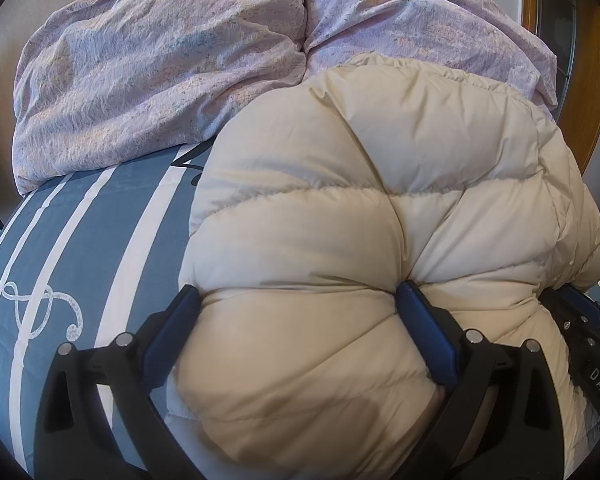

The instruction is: Fold large clothes

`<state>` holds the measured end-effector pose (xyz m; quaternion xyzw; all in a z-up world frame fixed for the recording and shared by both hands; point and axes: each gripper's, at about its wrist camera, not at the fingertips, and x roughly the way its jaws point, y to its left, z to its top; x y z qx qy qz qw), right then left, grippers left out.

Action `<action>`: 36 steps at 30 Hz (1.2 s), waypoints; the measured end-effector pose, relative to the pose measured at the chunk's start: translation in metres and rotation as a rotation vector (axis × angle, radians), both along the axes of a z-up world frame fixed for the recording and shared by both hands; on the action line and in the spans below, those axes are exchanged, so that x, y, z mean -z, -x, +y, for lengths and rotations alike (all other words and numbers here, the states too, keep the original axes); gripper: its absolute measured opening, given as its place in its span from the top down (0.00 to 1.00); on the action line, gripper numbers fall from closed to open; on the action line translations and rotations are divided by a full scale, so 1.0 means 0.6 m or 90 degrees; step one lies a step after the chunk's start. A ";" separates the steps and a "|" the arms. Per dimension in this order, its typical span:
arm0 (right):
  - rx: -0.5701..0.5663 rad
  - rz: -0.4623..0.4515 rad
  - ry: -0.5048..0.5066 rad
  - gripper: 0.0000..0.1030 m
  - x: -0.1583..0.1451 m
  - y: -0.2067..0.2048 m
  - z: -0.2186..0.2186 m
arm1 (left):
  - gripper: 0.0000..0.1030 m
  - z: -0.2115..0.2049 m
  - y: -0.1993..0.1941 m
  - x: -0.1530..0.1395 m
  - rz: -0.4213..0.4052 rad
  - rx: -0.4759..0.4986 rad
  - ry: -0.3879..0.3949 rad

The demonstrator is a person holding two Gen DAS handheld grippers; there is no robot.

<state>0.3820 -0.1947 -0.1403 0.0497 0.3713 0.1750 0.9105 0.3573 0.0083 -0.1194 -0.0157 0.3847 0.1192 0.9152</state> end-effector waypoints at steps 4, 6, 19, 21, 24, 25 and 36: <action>0.000 0.001 -0.004 0.70 0.000 0.001 0.000 | 0.05 0.000 0.000 0.000 0.000 -0.001 0.000; 0.000 0.001 -0.006 0.70 0.000 0.001 -0.001 | 0.05 0.000 0.000 0.000 -0.001 -0.001 0.000; -0.001 0.001 -0.007 0.69 0.000 0.001 -0.002 | 0.04 0.000 0.001 0.001 -0.001 -0.001 0.000; -0.002 0.001 -0.008 0.69 0.000 0.001 -0.003 | 0.04 -0.001 0.001 0.002 -0.002 -0.002 0.000; -0.003 0.002 -0.011 0.69 -0.001 0.000 -0.004 | 0.04 0.000 0.001 0.002 -0.002 -0.002 0.000; -0.004 0.004 -0.015 0.69 -0.001 0.000 -0.005 | 0.04 -0.001 0.001 0.002 -0.002 -0.002 0.000; -0.011 0.049 -0.124 0.33 -0.038 0.011 -0.087 | 0.04 0.026 0.061 -0.048 0.000 0.014 0.015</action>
